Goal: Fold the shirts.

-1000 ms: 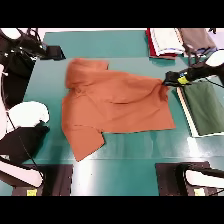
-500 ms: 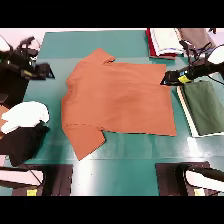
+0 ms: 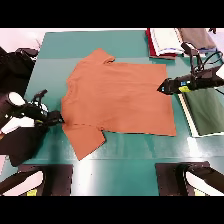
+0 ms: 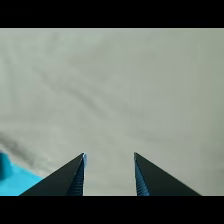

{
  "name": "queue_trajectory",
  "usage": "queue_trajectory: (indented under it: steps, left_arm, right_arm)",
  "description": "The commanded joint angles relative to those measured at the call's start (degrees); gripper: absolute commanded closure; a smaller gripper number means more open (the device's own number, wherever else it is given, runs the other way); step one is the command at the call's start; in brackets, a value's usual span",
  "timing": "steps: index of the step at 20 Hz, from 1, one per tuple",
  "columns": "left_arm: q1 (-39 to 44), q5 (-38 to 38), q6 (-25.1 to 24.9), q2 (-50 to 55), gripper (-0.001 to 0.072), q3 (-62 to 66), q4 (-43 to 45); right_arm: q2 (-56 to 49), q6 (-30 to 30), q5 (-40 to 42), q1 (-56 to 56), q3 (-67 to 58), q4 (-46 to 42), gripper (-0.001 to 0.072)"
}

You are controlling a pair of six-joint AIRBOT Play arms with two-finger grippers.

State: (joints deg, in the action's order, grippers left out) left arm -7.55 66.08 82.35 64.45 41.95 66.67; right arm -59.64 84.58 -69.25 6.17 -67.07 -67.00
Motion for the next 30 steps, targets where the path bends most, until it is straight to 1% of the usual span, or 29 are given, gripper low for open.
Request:
queue_trajectory:
  steps: [1,2,4,6,7,8,9,10,12,13,16,18,19,20,21,22,24,27,28,29,30]
  left_arm:
    - [0.0,-5.5,-1.5,-1.4,0.0158,-6.2,-6.2]
    - [0.0,-6.1,-3.3,-1.4,0.0158,-6.4,-8.2]
    - [0.9,-6.5,-3.5,-1.4,0.0158,-6.7,-10.2]
    - [3.5,-6.5,-3.8,-1.3,0.0160,-6.7,-10.1]
    - [4.8,-6.7,-3.8,-1.3,0.0204,-6.6,-10.0]
    - [5.6,-7.0,-4.0,-1.4,0.0444,-6.6,-10.1]
    - [5.6,-7.0,-4.0,-1.4,0.0659,-6.2,-10.1]
    - [5.4,-6.5,-4.4,-1.4,0.0686,-5.0,-9.8]
    - [5.4,-4.2,-4.5,-1.5,0.0686,-1.0,-8.8]
    - [5.4,-3.6,-4.7,-2.1,0.0686,0.7,-8.6]
    - [5.4,-3.0,-4.9,-4.5,0.0686,4.1,-8.6]
    - [5.4,-3.0,-4.9,-4.7,0.0686,4.6,-8.7]
    - [5.4,-3.0,-4.9,-4.7,0.0686,4.6,-8.7]
    - [5.4,-3.2,-4.9,-4.7,0.0686,4.6,-8.7]
    - [5.4,-3.4,-4.9,-4.7,0.0686,4.6,-8.7]
    - [5.4,-3.6,-4.9,-4.7,0.0686,4.6,-8.8]
    - [5.4,-3.5,-4.9,-4.7,0.0686,4.6,-8.8]
    - [5.4,-3.5,-4.8,-4.7,0.0686,4.6,-8.8]
    - [5.4,-3.4,-4.9,-4.7,0.0686,4.6,-8.8]
    - [5.4,-3.0,-4.9,-4.7,0.0686,4.6,-8.8]
    - [5.4,-2.6,-4.9,-4.7,0.0686,4.6,-8.8]
  right_arm:
    - [1.0,0.0,1.2,0.4,0.6,3.4,0.0355]
    - [1.0,0.0,1.8,0.5,0.6,4.1,0.0355]
    - [1.0,0.0,2.1,0.3,0.6,4.6,0.0356]
    - [1.0,0.0,1.9,0.3,0.6,4.5,0.0355]
    - [1.0,0.0,1.3,0.0,0.6,4.5,0.0355]
    - [1.0,0.0,0.0,-0.6,0.6,4.5,0.0356]
    - [1.0,-0.1,-1.8,-1.6,0.6,4.4,0.0355]
    - [1.0,-0.5,-3.8,-3.1,0.7,4.3,0.0356]
    - [1.3,-1.1,-7.6,-7.4,2.6,4.0,0.0355]
    - [2.3,-1.1,-8.8,-10.1,5.5,3.2,0.0356]
    - [6.4,-1.1,-9.3,-19.7,17.6,-3.3,0.0352]
    - [8.0,-1.2,-9.5,-28.4,25.6,-3.6,0.0190]
    - [8.0,-2.0,-9.6,-33.0,29.0,-3.0,0.0189]
    - [7.6,-2.6,-9.5,-36.6,31.7,-2.9,0.0191]
    - [6.8,-3.4,-9.3,-39.5,34.0,-2.8,0.0212]
    - [5.5,-5.2,-9.0,-41.7,35.7,-1.3,0.0251]
    - [2.9,-7.4,-7.3,-43.4,38.1,3.1,0.0265]
    - [-1.1,-8.2,-3.0,-40.5,38.8,8.7,0.0288]
    - [-2.4,-8.2,-1.5,-38.3,38.8,10.1,0.0306]
    - [-3.5,-8.2,0.0,-36.0,38.8,11.1,0.0354]
    - [-4.4,-8.2,1.6,-33.2,38.8,12.1,0.0369]
